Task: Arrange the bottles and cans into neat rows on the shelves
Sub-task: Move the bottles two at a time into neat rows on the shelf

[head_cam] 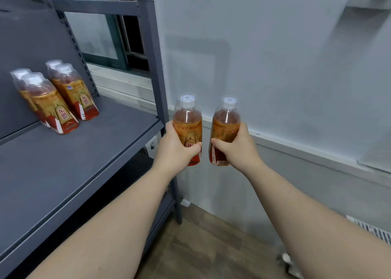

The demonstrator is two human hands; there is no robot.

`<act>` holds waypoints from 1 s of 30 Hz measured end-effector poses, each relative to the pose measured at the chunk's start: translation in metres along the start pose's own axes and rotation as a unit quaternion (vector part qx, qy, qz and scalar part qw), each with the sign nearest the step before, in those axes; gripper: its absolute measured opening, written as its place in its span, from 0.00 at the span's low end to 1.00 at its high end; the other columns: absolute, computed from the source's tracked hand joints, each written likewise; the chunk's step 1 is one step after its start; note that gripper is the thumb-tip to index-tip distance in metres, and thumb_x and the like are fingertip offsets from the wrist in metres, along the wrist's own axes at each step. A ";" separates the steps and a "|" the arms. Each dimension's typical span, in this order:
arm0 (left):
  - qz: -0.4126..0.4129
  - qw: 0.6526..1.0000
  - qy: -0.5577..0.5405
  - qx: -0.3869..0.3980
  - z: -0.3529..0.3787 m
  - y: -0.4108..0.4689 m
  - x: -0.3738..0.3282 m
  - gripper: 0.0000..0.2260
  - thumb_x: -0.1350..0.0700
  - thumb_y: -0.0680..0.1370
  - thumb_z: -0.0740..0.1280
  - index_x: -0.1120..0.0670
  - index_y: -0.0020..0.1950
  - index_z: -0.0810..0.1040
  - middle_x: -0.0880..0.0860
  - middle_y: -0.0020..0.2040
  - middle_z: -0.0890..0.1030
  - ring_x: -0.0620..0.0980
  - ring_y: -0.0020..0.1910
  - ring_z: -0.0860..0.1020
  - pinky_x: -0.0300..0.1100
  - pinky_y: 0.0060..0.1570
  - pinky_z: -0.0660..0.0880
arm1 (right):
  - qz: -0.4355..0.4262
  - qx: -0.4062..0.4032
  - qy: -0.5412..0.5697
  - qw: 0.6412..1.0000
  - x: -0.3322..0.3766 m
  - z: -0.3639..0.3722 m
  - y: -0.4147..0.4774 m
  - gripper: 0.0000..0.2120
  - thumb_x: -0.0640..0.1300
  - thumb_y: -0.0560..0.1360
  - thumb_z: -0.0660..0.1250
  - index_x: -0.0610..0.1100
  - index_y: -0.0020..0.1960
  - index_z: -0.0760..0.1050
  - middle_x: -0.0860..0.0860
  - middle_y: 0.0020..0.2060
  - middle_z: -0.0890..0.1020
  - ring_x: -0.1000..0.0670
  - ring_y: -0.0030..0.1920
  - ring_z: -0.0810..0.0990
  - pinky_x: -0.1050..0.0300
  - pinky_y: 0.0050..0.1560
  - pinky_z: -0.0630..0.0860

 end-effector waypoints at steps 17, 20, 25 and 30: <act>-0.146 0.962 0.055 -0.225 -0.099 0.008 0.047 0.36 0.46 0.72 0.76 0.49 0.73 0.59 0.49 0.63 0.75 0.51 0.61 0.75 0.48 0.60 0.75 | -0.110 0.237 0.025 0.965 0.067 0.123 0.070 0.29 0.50 0.72 0.77 0.52 0.66 0.65 0.57 0.54 0.77 0.55 0.52 0.77 0.58 0.51 0.74; -0.161 0.949 0.065 -0.262 -0.126 0.009 0.062 0.36 0.45 0.72 0.76 0.49 0.73 0.59 0.49 0.64 0.75 0.52 0.63 0.75 0.48 0.59 0.74 | -0.130 0.259 0.024 0.957 0.086 0.157 0.075 0.29 0.51 0.72 0.77 0.52 0.66 0.65 0.56 0.56 0.77 0.53 0.55 0.77 0.54 0.55 0.76; -0.197 0.927 0.063 -0.311 -0.167 0.015 0.091 0.37 0.44 0.73 0.75 0.48 0.73 0.58 0.50 0.66 0.74 0.54 0.65 0.75 0.54 0.63 0.76 | -0.155 0.288 0.010 0.945 0.114 0.205 0.081 0.32 0.52 0.72 0.76 0.52 0.69 0.63 0.57 0.57 0.76 0.54 0.56 0.76 0.55 0.55 0.74; -0.229 0.912 0.059 -0.336 -0.197 0.021 0.119 0.38 0.43 0.72 0.76 0.49 0.74 0.58 0.51 0.66 0.74 0.55 0.64 0.75 0.56 0.62 0.76 | -0.160 0.315 0.001 0.936 0.134 0.247 0.083 0.32 0.51 0.73 0.75 0.50 0.71 0.63 0.56 0.59 0.75 0.54 0.58 0.75 0.54 0.58 0.74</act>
Point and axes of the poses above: each hand's wrist, its own y-axis towards the middle knuckle, its own z-axis out of the palm, x = y × z, the point moved 9 cm from there along y, towards the middle knuckle
